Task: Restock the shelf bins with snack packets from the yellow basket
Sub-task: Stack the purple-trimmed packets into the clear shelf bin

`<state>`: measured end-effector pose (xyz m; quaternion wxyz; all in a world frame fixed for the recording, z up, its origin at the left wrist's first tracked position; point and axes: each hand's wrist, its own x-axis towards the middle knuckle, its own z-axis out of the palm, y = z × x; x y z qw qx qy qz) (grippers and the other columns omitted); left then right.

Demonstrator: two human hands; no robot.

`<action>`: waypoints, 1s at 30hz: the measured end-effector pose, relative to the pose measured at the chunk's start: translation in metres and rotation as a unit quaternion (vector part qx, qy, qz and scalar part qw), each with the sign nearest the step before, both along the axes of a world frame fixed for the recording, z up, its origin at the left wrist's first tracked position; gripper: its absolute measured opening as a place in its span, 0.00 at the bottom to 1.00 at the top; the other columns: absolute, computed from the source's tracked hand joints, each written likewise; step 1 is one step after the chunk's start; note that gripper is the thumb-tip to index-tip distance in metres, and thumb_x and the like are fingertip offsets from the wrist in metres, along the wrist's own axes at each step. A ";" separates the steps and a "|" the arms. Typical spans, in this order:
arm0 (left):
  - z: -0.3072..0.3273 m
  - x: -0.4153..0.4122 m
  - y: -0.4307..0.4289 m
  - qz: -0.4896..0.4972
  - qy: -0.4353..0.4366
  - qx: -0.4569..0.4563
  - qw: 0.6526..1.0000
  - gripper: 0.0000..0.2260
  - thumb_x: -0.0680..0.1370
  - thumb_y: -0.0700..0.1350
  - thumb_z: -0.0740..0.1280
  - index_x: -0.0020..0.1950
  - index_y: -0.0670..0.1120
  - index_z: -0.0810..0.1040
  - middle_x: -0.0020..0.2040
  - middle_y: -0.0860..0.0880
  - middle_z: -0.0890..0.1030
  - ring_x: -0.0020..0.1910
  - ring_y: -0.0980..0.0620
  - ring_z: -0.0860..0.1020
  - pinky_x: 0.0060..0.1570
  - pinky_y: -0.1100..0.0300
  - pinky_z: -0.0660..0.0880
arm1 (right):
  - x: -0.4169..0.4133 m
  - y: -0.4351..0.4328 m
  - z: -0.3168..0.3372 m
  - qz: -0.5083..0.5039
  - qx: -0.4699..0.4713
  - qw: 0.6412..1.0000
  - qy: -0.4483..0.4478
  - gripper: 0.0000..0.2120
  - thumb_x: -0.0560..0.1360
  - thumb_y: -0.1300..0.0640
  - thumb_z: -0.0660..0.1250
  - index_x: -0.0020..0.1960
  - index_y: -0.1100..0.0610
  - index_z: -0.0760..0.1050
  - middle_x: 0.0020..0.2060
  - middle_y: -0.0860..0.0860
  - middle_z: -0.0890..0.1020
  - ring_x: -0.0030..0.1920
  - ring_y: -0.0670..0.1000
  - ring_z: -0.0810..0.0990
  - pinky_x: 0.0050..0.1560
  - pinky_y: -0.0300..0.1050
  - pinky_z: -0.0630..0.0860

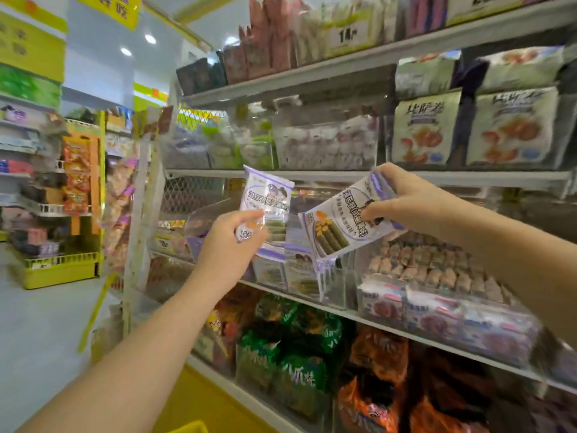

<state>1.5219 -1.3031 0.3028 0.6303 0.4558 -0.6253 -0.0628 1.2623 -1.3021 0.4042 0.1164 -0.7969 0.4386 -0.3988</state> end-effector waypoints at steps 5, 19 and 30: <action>0.003 -0.014 -0.010 0.043 -0.032 -0.105 0.993 0.15 0.77 0.36 0.66 0.60 0.51 0.76 0.64 0.51 0.67 0.55 0.75 0.65 0.46 0.84 0.62 | 0.013 -0.038 0.013 -0.099 0.081 0.992 0.007 0.17 0.69 0.56 0.73 0.52 0.50 0.68 0.48 0.54 0.78 0.43 0.55 0.82 0.33 0.47 0.82; 0.000 -0.089 -0.082 -0.047 -0.155 -0.092 0.982 0.20 0.78 0.49 0.67 0.69 0.56 0.69 0.67 0.63 0.54 0.67 0.53 0.64 0.62 0.61 0.68 | 0.018 -0.061 0.029 -0.035 0.123 0.988 0.088 0.23 0.63 0.34 0.73 0.49 0.49 0.78 0.42 0.50 0.83 0.36 0.49 0.84 0.34 0.41 0.80; 0.003 -0.075 -0.099 -0.038 -0.167 -0.068 0.983 0.14 0.76 0.57 0.66 0.61 0.59 0.74 0.63 0.65 0.58 0.55 0.60 0.69 0.52 0.56 0.75 | 0.009 -0.102 -0.009 0.004 -0.134 0.979 0.153 0.35 0.63 0.39 0.76 0.65 0.31 0.63 0.53 0.44 0.67 0.54 0.45 0.68 0.51 0.33 0.65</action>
